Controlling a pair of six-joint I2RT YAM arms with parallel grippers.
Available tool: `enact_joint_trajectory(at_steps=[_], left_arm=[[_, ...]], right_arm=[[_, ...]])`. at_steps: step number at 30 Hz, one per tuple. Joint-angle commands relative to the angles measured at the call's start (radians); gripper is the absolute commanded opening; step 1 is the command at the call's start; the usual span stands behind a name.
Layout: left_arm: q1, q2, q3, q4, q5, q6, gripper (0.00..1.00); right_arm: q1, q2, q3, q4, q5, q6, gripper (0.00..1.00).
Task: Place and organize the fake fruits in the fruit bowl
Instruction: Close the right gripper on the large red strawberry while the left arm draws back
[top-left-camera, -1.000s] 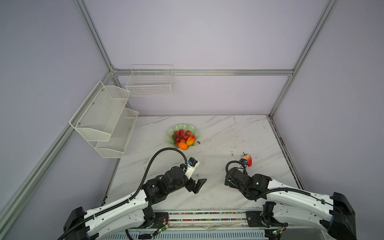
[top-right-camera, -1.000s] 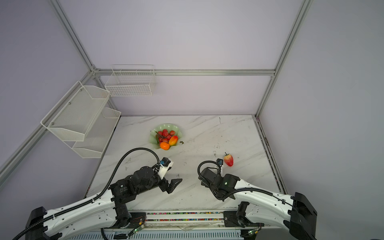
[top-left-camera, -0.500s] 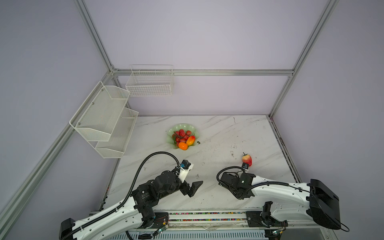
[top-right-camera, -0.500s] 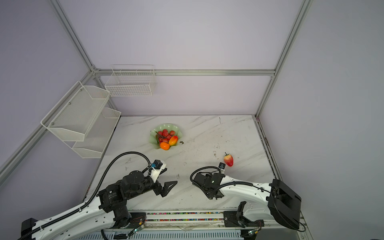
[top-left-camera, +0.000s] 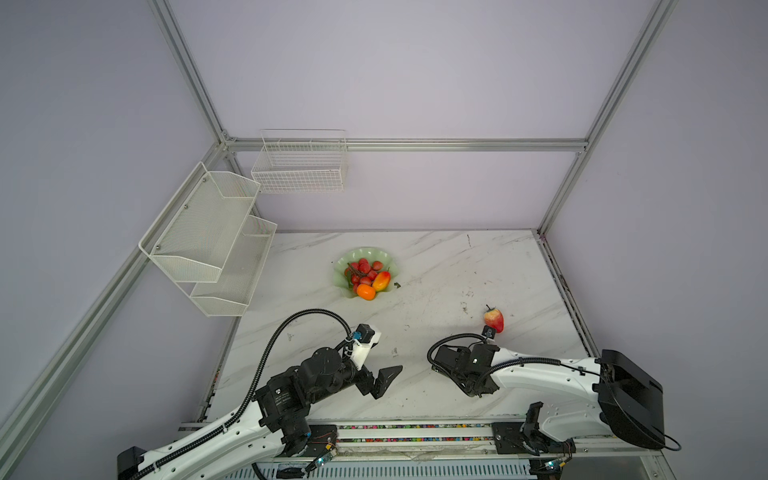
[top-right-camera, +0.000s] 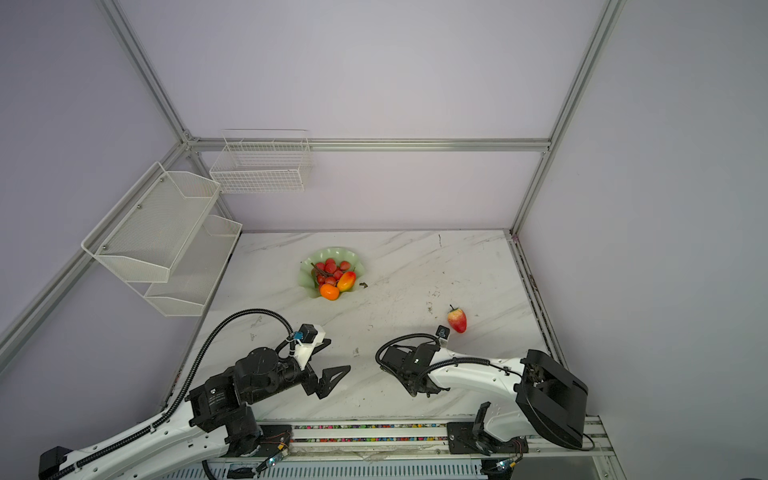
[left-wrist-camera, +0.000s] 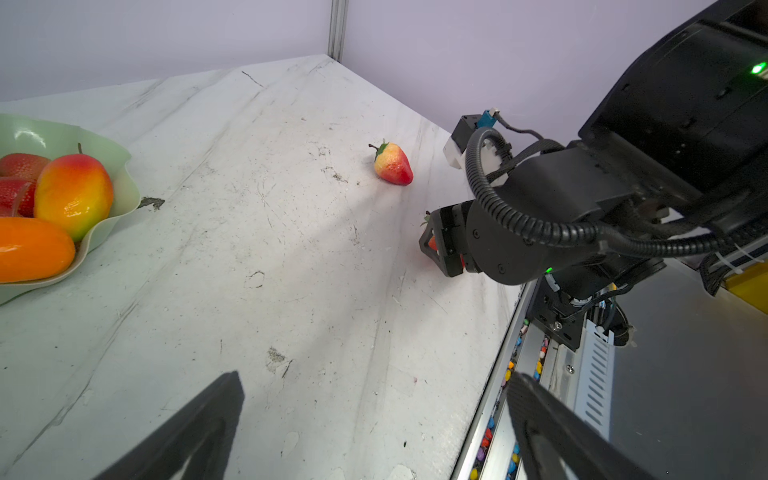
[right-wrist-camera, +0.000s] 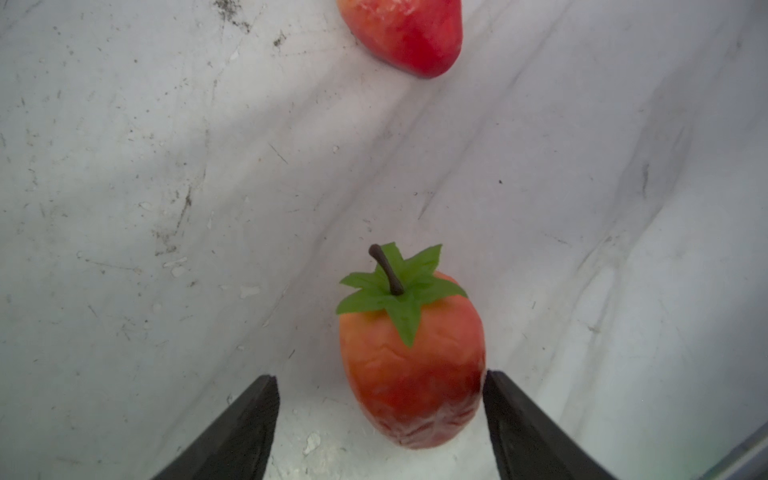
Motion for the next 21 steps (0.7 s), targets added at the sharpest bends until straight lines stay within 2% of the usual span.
enact_joint_trajectory(at_steps=[1, 11, 14, 21], left_arm=[[-0.003, -0.011, -0.030, 0.030, -0.006, -0.014, 1.00], [-0.003, 0.046, -0.010, 0.065, -0.007, -0.010, 1.00], [-0.003, 0.060, -0.005, 0.074, -0.001, -0.013, 1.00], [-0.003, 0.065, 0.011, 0.072, 0.003, -0.007, 1.00]], right_arm=[[-0.010, -0.013, -0.026, 0.024, 0.005, -0.002, 0.71], [-0.032, -0.078, -0.038, 0.044, 0.006, -0.066, 0.71], [-0.072, -0.078, -0.051, 0.073, -0.019, -0.110, 0.71], [-0.155, -0.115, -0.090, 0.142, -0.075, -0.201, 0.64]])
